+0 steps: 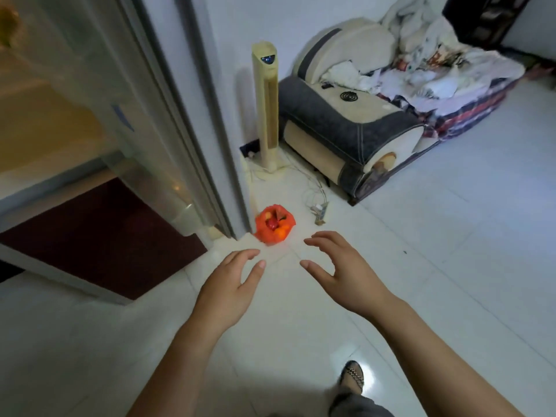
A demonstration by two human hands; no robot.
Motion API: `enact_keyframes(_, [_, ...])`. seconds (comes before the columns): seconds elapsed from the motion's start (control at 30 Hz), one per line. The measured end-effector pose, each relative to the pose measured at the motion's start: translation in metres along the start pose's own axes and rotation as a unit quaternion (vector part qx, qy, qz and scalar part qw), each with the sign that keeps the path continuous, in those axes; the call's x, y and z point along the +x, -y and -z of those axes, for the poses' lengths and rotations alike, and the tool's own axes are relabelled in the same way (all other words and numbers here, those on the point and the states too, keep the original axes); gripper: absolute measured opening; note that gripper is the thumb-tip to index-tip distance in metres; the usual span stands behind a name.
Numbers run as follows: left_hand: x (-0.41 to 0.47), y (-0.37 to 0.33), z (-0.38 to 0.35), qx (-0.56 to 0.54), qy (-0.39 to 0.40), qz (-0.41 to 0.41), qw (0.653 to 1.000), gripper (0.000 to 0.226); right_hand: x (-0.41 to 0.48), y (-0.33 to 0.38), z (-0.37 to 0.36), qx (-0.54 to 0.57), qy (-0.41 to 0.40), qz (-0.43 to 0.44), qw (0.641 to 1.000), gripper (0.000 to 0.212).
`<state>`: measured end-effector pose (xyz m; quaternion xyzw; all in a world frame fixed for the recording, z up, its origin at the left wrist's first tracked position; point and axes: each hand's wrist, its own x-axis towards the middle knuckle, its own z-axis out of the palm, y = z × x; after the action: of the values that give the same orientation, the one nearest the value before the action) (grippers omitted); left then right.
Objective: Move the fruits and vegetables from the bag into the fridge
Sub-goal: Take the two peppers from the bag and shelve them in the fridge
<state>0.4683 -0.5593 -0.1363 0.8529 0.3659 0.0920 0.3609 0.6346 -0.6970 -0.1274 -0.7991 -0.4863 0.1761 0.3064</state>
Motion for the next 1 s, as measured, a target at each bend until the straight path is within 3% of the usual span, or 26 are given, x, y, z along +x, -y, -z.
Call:
enact_keyframes(0.33, [0.110, -0.122, -0.102, -0.007, 0.012, -0.013, 1.000, 0.034, 0.039, -0.137, 0.124, -0.051, 0.007, -0.024, 0.998, 0.045])
enact_keyframes(0.7, [0.222, -0.118, -0.127, 0.003, 0.022, 0.034, 0.999, 0.037, 0.157, -0.193, 0.134, -0.043, 0.075, 0.007, 0.996, 0.045])
enact_keyframes(1.0, [0.401, -0.099, -0.135, 0.060, 0.116, 0.041, 0.991, 0.039, 0.301, -0.231, 0.139, -0.038, 0.109, -0.043, 0.992, 0.042])
